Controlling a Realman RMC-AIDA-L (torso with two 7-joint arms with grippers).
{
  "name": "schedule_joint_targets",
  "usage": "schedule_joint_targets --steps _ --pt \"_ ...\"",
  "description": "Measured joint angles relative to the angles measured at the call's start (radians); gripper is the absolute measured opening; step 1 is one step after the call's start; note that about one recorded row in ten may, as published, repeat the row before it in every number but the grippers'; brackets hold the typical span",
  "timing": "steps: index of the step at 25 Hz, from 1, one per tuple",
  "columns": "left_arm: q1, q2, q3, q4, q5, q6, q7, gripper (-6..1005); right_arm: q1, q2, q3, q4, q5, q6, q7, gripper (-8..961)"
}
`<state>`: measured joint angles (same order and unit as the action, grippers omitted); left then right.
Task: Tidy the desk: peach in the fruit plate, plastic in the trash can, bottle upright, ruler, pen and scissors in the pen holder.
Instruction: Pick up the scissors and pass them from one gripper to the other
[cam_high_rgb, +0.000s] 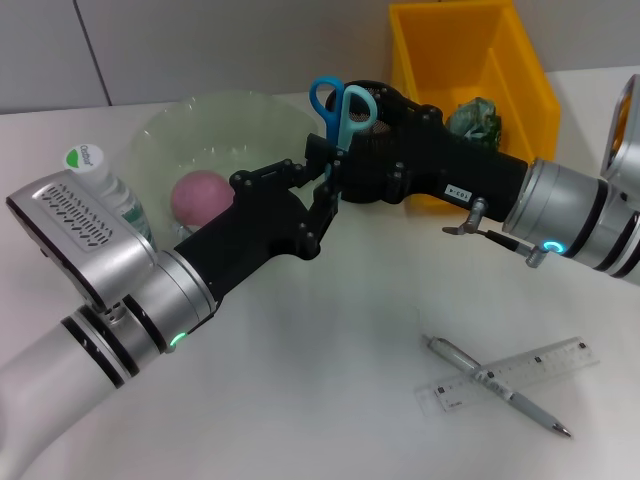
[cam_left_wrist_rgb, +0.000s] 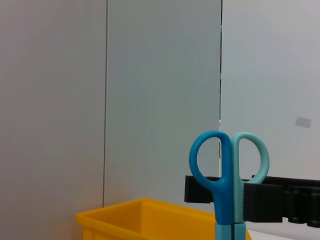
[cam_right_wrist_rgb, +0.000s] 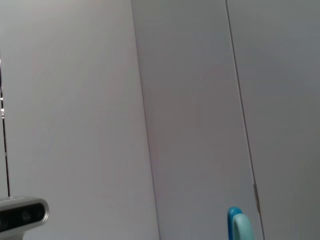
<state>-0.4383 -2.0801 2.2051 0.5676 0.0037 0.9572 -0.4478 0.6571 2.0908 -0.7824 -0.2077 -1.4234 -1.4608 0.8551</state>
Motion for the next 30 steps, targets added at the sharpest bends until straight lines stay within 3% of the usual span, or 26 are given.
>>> schedule_joint_targets --steps 15,20,26,30 --pt "0.000 0.000 0.001 0.003 -0.001 0.001 0.001 210 0.001 0.000 0.000 0.001 -0.004 0.016 -0.004 816" --pt "-0.002 0.000 0.001 0.003 0.000 0.001 0.001 210 0.002 0.000 -0.005 0.001 -0.005 0.016 -0.005 726" --pt "-0.002 0.000 0.001 0.003 0.000 0.000 0.002 210 0.007 0.000 -0.022 0.001 -0.001 0.017 -0.005 496" --pt "-0.002 0.000 0.001 0.003 0.000 0.000 0.003 210 0.007 0.000 -0.023 0.001 -0.001 0.017 -0.005 459"
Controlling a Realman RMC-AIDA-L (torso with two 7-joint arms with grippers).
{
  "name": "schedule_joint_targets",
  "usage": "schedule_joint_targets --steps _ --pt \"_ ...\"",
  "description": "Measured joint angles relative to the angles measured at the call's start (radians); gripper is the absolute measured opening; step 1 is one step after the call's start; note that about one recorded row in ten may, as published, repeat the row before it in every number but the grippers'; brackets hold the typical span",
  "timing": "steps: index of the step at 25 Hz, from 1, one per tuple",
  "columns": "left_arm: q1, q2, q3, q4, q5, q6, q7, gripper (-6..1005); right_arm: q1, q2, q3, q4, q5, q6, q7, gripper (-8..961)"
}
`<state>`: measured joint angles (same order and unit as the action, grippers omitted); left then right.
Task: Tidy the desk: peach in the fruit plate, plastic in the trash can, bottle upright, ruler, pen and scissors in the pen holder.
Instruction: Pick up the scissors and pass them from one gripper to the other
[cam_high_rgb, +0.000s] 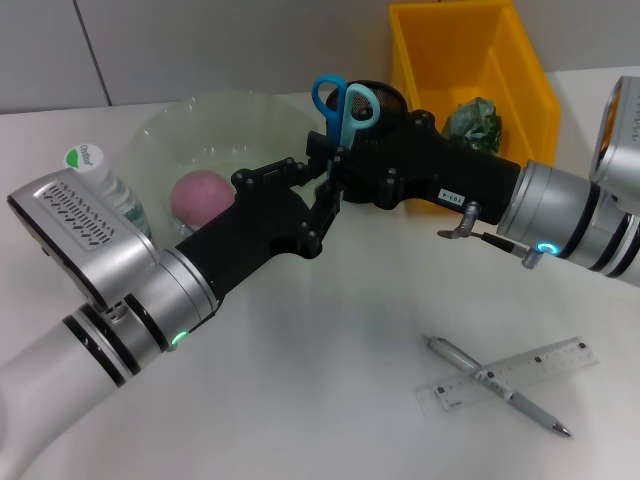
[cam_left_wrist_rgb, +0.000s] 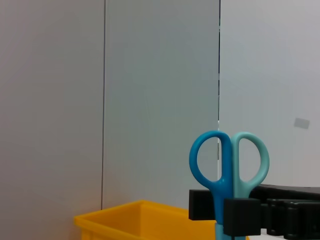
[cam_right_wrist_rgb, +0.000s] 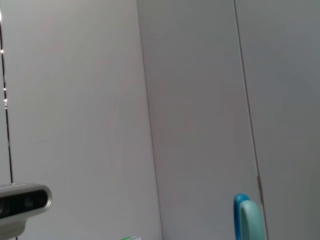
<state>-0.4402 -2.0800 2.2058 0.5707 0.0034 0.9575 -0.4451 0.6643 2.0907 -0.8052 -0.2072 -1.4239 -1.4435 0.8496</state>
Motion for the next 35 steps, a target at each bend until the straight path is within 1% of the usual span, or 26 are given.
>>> schedule_joint_targets --steps 7,15,31,35 --pt "0.000 0.000 0.000 0.000 0.000 0.001 0.000 210 -0.002 0.000 0.002 0.001 0.001 0.002 -0.015 441" --pt "0.000 0.000 0.000 0.000 0.000 0.001 0.000 210 -0.002 0.001 0.004 0.009 0.001 0.002 -0.026 329" --pt "-0.004 0.000 0.000 0.000 0.003 0.003 0.000 210 0.001 0.002 0.010 0.014 0.002 0.005 -0.028 162" --pt "-0.004 0.000 0.000 0.000 0.002 0.003 0.000 217 0.001 0.002 0.010 0.014 0.002 0.005 -0.030 106"
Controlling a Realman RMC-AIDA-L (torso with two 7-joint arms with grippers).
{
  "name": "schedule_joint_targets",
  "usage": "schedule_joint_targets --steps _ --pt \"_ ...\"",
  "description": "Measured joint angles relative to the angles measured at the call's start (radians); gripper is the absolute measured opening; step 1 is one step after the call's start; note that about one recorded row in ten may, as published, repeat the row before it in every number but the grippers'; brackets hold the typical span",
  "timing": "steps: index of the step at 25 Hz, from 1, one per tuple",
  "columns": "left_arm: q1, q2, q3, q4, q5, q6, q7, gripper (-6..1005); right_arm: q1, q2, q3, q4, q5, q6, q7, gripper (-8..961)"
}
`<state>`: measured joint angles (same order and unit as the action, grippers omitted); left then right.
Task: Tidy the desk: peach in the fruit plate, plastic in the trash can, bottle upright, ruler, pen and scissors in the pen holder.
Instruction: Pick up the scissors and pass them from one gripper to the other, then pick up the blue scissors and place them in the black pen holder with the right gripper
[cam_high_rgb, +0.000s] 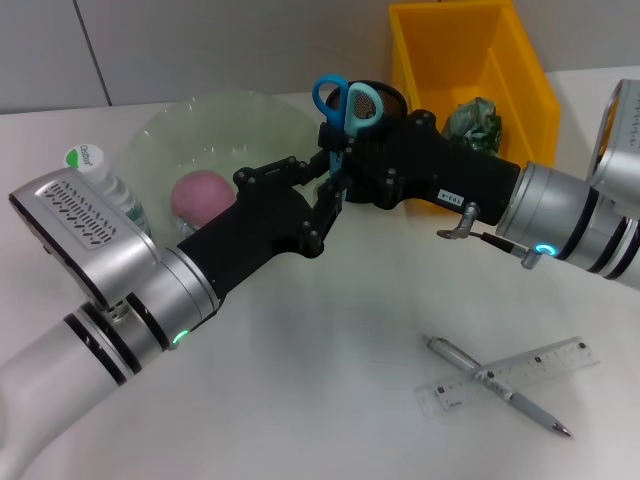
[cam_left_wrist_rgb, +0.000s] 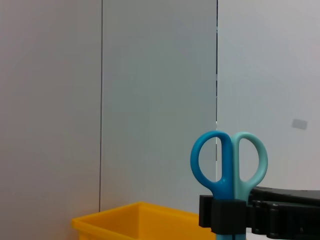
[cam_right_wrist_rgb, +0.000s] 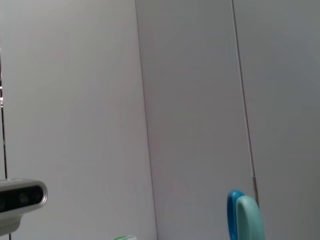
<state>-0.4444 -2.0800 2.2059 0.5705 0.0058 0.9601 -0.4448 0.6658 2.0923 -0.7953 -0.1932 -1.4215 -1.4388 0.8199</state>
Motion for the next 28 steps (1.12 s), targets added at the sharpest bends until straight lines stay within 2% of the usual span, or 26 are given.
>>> schedule_joint_targets --steps 18,24,28 --pt "0.003 0.000 0.000 0.003 -0.001 0.003 0.000 340 -0.007 0.000 -0.002 0.000 0.012 -0.006 -0.001 91" --pt "0.008 0.000 -0.002 0.007 -0.002 0.005 -0.001 568 -0.008 0.000 -0.001 0.000 0.013 -0.009 -0.001 91" --pt "0.009 0.000 -0.003 0.008 -0.003 0.007 -0.009 755 -0.010 0.000 -0.001 0.000 0.016 -0.012 -0.001 91"
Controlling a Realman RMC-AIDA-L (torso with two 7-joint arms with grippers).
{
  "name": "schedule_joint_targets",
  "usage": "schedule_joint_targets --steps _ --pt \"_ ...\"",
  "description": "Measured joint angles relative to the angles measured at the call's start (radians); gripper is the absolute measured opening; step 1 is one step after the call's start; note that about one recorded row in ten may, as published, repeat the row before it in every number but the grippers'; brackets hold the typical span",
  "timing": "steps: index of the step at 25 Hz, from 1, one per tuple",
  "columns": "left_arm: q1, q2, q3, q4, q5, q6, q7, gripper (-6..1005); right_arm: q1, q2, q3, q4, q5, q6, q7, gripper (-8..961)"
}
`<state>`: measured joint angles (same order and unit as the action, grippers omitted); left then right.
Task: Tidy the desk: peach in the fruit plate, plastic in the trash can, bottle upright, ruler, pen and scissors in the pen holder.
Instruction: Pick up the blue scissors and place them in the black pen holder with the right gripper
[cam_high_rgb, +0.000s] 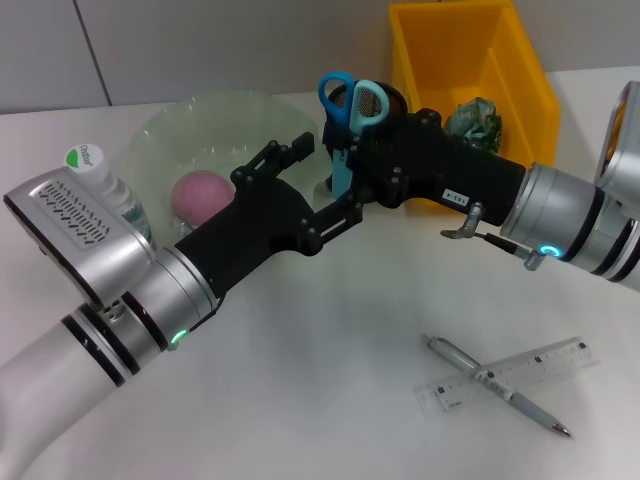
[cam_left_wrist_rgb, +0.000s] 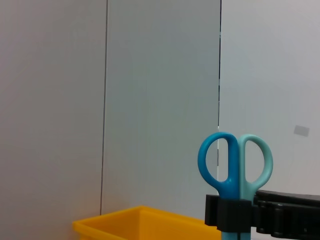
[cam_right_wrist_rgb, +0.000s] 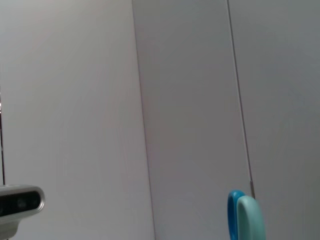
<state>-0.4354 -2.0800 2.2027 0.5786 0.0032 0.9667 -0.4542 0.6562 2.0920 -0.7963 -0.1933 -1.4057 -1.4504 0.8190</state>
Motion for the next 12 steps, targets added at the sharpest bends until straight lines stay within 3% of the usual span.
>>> schedule_joint_targets --steps 1,12 --pt "0.001 0.000 0.000 0.000 0.000 0.002 -0.002 802 -0.002 -0.001 0.000 0.000 0.003 -0.001 0.000 91" --pt "0.061 0.018 -0.007 -0.003 0.028 0.104 -0.073 804 -0.038 -0.010 0.014 -0.086 0.078 -0.007 0.039 91"
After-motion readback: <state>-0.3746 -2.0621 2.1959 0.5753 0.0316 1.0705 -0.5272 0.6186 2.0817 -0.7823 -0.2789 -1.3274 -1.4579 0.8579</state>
